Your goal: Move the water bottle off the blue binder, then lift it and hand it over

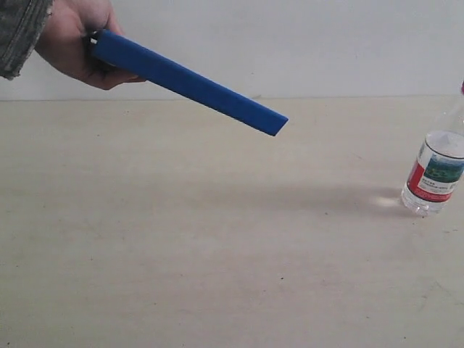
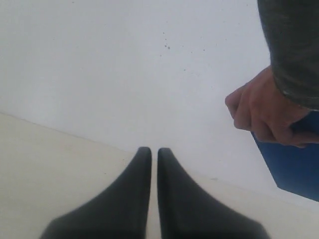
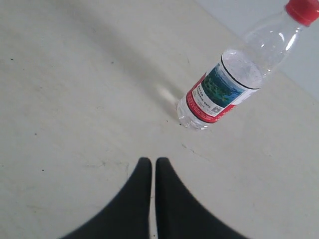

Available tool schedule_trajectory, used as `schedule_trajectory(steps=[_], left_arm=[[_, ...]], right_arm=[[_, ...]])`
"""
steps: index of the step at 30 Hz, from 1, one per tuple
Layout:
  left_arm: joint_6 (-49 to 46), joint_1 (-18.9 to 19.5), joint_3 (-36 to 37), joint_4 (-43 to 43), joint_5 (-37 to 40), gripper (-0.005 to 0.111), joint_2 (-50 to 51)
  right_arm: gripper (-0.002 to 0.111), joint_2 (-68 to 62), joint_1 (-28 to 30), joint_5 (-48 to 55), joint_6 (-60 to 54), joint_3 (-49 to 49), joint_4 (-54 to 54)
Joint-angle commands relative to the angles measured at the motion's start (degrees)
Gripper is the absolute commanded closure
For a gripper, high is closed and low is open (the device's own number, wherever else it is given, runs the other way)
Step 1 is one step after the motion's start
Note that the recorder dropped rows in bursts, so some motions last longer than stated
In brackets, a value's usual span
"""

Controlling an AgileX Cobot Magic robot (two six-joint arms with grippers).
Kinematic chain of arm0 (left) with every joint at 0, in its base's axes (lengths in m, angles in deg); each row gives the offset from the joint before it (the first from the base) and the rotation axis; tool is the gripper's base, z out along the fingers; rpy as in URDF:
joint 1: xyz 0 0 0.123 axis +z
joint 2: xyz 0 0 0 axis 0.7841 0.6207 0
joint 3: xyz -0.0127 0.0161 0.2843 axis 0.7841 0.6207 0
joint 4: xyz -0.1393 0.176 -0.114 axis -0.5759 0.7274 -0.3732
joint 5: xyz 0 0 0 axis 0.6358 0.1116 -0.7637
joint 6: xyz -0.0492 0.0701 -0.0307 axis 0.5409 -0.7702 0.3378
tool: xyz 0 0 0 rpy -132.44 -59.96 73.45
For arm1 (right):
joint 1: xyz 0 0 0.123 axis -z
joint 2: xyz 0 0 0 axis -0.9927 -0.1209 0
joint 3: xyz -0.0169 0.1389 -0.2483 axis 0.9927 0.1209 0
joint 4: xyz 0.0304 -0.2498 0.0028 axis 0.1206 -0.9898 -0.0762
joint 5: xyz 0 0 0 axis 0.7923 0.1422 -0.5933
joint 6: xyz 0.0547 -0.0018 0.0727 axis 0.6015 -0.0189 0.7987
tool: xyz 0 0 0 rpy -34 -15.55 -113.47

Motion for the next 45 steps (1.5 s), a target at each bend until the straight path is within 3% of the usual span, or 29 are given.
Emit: schedule_trajectory(steps=[1, 3, 5, 13, 16, 21, 23, 29, 33, 37, 43, 45], left_arm=[[0.5, -0.3, 0.1, -0.1, 0.1, 0.102, -0.2], [0.5, -0.3, 0.1, -0.1, 0.1, 0.102, -0.2], [0.5, -0.3, 0.1, -0.1, 0.1, 0.102, -0.2], [0.5, -0.3, 0.1, -0.1, 0.1, 0.102, -0.2], [0.5, -0.3, 0.1, -0.1, 0.1, 0.102, -0.2], [0.5, -0.3, 0.1, -0.1, 0.1, 0.102, -0.2], [0.5, -0.3, 0.1, -0.1, 0.2, 0.102, -0.2], [0.5, -0.3, 0.1, -0.1, 0.2, 0.102, -0.2], [0.5, -0.3, 0.1, -0.1, 0.2, 0.102, -0.2], [0.5, -0.3, 0.1, -0.1, 0.1, 0.102, -0.2], [0.5, -0.3, 0.1, -0.1, 0.1, 0.102, -0.2], [0.5, -0.3, 0.1, -0.1, 0.1, 0.102, -0.2]], right_arm=[[0.108, 0.3, 0.0, -0.1, 0.2, 0.4, -0.4], [0.108, 0.3, 0.0, -3.2, 0.9, 0.4, -2.1], [0.108, 0.3, 0.0, -16.2, 4.5, 0.4, -8.3], [0.108, 0.3, 0.0, -36.2, 17.6, 0.3, -19.0], [0.108, 0.3, 0.0, -42.5, 36.3, 0.5, -16.0], [0.108, 0.3, 0.6, -44.6, 38.7, 3.7, -3.3], [0.108, 0.1, 6.1, -46.9, 38.7, 6.2, -0.7], [0.108, 0.3, 35.7, -64.1, 38.6, 12.8, 0.0], [0.108, 0.3, 50.2, -68.3, 35.1, 15.2, -0.1], [0.108, 0.3, 56.8, -68.3, 35.2, 15.8, 0.1], [0.108, 0.3, 57.7, -66.6, 33.9, 15.8, 1.0], [0.108, 0.3, 57.7, -64.5, 27.1, 15.8, 5.3]])
